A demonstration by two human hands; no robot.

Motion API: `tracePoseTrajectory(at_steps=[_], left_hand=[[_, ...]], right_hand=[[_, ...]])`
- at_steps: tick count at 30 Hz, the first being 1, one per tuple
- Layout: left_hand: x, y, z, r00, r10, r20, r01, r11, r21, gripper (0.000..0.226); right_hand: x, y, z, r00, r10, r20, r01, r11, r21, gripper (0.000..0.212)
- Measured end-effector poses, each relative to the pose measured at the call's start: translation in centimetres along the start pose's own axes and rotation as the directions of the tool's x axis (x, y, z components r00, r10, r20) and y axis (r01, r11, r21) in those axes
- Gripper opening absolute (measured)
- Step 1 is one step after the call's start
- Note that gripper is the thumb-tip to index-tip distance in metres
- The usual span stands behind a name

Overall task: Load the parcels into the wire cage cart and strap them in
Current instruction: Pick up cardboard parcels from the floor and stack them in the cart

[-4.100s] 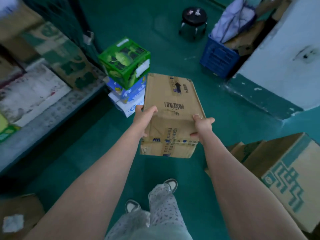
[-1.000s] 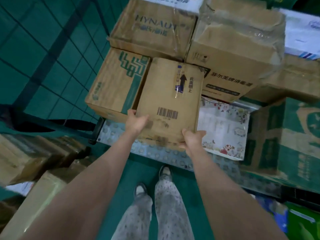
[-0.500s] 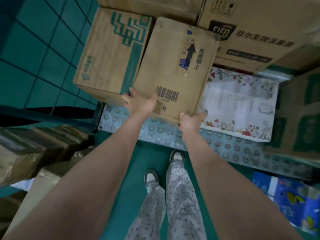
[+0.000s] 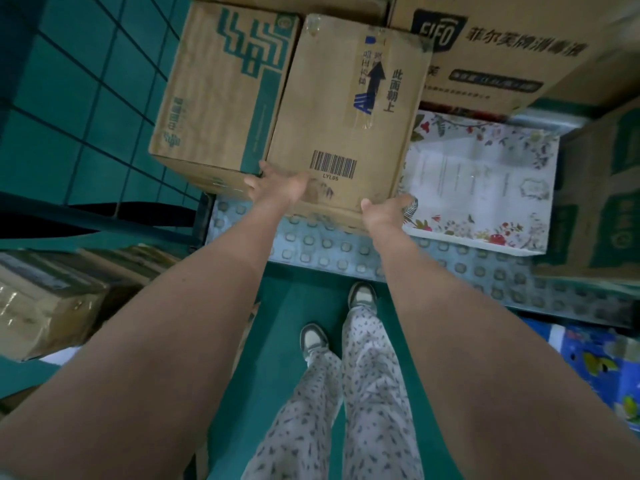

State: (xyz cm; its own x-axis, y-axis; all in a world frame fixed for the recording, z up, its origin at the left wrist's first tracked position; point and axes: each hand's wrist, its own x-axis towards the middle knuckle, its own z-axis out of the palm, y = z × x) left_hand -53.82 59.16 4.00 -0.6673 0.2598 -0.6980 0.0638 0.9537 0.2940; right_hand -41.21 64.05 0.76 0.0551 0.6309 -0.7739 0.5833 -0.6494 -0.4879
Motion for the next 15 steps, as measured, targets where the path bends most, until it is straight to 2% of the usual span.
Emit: tracePoseTrajectory(at_steps=[3,6,8,10,15], left_hand=[[-1.3,0.7,-0.7,1.0,-0.006,-0.002,0.006,1.0,0.024,0.086],[-3.1,1.8,-1.8,1.0,0.019,-0.013,-0.018,1.0,0.021,0.077],[-4.6,2.6,-2.6,0.999,0.05,-0.007,-0.05,0.999,0.009,0.073],[-6.7,3.3,-3.4,0.991,0.136,0.001,-0.136,0.991,-0.011,0.07],[-12.7,5.7,-4.7,0.907,0.42,0.018,-0.413,0.9,-0.139,0.052]], right_hand=[[-0.6,-1.0,-1.4,1.0,0.01,0.018,-0.008,0.993,-0.119,0.068],[-2.2,-2.3,-2.9,0.998,-0.057,-0.009,0.054,0.974,-0.22,0.068],[-3.4,-3.4,-3.9,0.995,-0.097,-0.006,0.093,0.969,-0.229,0.065],[-4.8,-4.5,-5.2,0.989,-0.148,0.006,0.146,0.97,-0.197,0.06],[-9.7,-5.6,-9.5,0.957,-0.29,0.011,0.289,0.955,0.069,0.049]])
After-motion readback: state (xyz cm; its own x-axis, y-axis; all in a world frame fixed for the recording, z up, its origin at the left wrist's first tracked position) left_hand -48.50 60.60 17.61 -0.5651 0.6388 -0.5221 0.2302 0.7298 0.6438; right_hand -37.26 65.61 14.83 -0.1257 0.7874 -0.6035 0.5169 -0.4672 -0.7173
